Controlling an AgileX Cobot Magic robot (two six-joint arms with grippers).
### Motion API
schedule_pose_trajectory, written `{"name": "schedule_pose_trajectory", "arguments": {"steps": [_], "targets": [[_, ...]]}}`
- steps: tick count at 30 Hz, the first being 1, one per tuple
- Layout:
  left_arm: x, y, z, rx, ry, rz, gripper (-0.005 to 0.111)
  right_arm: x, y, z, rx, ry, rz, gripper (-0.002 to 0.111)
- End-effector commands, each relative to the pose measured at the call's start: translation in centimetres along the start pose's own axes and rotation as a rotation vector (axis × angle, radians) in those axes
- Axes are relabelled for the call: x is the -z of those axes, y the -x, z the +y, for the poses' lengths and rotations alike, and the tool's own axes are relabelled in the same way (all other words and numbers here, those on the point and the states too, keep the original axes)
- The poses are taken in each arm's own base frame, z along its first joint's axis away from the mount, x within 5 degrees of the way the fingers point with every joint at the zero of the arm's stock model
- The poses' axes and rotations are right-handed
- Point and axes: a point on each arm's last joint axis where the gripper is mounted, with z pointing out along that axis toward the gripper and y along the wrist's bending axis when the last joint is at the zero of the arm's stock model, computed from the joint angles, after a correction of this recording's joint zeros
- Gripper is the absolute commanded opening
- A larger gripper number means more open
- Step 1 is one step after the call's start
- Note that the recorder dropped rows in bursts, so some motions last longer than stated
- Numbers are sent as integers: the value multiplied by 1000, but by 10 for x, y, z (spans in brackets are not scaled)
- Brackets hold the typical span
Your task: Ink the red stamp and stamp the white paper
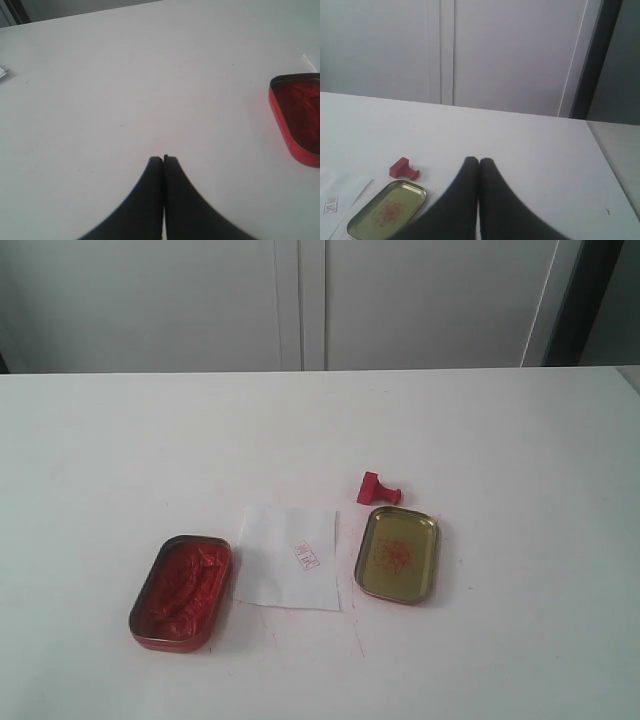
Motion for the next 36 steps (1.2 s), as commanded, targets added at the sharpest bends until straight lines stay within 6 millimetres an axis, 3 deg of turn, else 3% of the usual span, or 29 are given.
{"name": "schedule_pose_trajectory", "arguments": {"steps": [1, 29, 36], "targets": [[0, -1, 0, 0, -1, 1, 0, 8, -18, -2, 48, -34, -49, 0], [0, -1, 0, 0, -1, 1, 0, -29, -113, -2, 56, -26, 163, 0], [0, -1, 0, 0, -1, 1, 0, -30, -111, -2, 56, -26, 135, 0]]}}
